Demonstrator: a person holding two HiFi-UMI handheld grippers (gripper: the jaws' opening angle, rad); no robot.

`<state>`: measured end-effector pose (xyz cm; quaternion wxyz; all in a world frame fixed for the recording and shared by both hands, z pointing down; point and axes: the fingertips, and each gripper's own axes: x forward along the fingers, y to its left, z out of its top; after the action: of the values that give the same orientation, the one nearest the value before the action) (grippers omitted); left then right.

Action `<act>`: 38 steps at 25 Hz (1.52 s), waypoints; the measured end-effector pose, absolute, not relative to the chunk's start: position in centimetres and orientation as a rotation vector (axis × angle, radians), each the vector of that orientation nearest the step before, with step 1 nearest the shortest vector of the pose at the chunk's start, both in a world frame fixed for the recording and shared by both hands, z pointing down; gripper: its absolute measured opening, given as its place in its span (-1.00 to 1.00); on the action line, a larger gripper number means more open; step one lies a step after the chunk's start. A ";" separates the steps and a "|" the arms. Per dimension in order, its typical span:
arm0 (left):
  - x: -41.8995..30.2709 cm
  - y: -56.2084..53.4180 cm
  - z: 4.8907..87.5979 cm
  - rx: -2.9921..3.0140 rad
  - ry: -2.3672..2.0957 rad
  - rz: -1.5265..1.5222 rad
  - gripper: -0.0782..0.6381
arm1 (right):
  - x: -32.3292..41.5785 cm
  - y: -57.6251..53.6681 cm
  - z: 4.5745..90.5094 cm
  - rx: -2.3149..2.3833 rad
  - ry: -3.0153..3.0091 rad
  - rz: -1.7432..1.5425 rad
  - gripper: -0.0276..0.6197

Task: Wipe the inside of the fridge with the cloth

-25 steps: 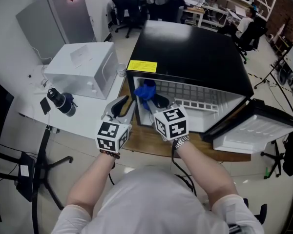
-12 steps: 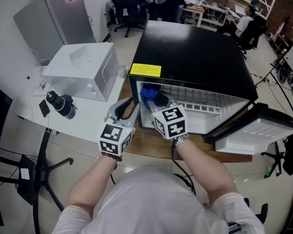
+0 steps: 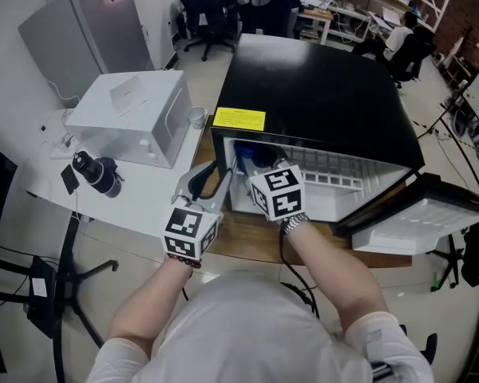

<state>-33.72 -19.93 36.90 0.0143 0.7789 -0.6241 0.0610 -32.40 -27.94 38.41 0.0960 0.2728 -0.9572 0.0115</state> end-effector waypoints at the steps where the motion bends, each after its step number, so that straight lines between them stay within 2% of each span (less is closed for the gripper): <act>1: -33.7 -20.0 36.9 2.424 -1.944 0.188 -0.45 | -32.4 -28.2 38.4 0.816 -2.835 0.035 -0.73; 38: -33.7 -20.2 37.0 2.404 -1.967 0.248 -0.42 | -32.5 -36.9 38.0 1.166 -2.727 0.011 -0.73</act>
<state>-33.66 -20.18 37.04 0.0129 0.7714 -0.6312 0.0795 -32.49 -36.89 38.05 0.0877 0.3915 -0.9160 0.0036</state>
